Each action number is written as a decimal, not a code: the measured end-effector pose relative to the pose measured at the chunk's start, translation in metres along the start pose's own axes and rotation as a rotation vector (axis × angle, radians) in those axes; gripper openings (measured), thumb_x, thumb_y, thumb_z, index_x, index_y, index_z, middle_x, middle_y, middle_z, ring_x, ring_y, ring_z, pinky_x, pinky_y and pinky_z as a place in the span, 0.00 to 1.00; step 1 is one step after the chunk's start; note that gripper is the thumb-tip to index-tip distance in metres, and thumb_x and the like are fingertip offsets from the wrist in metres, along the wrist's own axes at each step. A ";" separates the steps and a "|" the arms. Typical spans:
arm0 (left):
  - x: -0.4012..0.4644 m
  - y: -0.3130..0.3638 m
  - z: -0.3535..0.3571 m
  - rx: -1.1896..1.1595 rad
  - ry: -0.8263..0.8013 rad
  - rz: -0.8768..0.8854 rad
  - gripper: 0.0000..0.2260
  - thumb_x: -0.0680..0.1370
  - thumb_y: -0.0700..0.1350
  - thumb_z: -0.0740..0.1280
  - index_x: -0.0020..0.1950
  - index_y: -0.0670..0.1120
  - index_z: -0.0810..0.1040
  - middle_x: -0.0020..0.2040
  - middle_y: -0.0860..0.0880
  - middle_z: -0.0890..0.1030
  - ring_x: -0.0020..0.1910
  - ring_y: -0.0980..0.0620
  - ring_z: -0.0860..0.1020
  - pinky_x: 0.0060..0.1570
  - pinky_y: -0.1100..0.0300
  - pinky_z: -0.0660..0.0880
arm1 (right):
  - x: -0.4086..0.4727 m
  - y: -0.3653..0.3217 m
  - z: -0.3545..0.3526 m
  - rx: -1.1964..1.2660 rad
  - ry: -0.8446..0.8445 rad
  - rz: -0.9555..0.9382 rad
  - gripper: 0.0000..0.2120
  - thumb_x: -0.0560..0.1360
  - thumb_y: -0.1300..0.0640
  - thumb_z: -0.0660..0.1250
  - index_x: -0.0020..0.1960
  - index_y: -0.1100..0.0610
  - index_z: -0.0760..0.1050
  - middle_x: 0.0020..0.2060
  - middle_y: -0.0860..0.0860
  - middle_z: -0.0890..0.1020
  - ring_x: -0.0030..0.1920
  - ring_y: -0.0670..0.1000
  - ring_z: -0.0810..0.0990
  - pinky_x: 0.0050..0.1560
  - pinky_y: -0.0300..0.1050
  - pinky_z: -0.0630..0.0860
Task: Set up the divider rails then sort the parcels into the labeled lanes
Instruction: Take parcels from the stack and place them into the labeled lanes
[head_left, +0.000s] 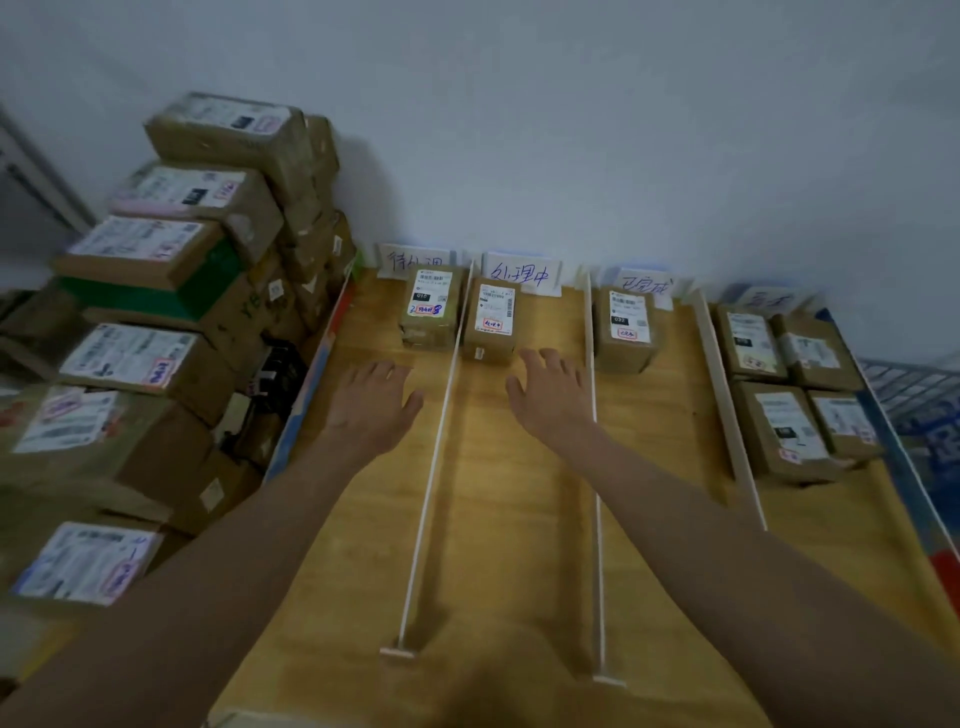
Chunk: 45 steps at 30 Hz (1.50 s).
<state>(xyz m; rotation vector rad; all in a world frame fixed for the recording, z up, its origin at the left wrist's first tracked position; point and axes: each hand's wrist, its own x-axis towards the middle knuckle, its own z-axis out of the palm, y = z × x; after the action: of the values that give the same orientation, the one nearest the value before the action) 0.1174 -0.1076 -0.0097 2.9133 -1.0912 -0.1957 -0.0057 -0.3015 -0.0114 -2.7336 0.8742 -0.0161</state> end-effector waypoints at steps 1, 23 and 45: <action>-0.016 -0.001 -0.006 0.012 0.017 -0.005 0.23 0.83 0.57 0.54 0.74 0.48 0.67 0.72 0.47 0.71 0.72 0.47 0.66 0.70 0.50 0.59 | -0.015 -0.005 -0.008 0.011 0.015 -0.008 0.23 0.80 0.45 0.54 0.72 0.54 0.66 0.69 0.55 0.71 0.68 0.59 0.70 0.69 0.57 0.64; -0.223 -0.133 -0.113 0.105 0.184 -0.259 0.23 0.81 0.58 0.53 0.71 0.48 0.69 0.71 0.45 0.72 0.70 0.44 0.69 0.71 0.43 0.60 | -0.148 -0.177 -0.069 0.085 0.055 -0.283 0.21 0.81 0.47 0.55 0.68 0.58 0.69 0.64 0.57 0.74 0.65 0.60 0.73 0.62 0.57 0.71; -0.076 -0.366 -0.139 -0.063 0.170 -0.156 0.26 0.83 0.60 0.52 0.74 0.44 0.67 0.71 0.42 0.71 0.69 0.42 0.71 0.67 0.45 0.67 | -0.034 -0.397 -0.024 0.335 -0.017 0.008 0.22 0.83 0.47 0.54 0.68 0.63 0.68 0.65 0.60 0.75 0.62 0.58 0.76 0.62 0.54 0.74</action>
<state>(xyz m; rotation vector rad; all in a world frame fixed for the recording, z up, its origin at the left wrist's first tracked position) 0.3175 0.2152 0.1122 2.8951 -0.8197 0.0151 0.1898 0.0225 0.1167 -2.4146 0.7968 -0.1256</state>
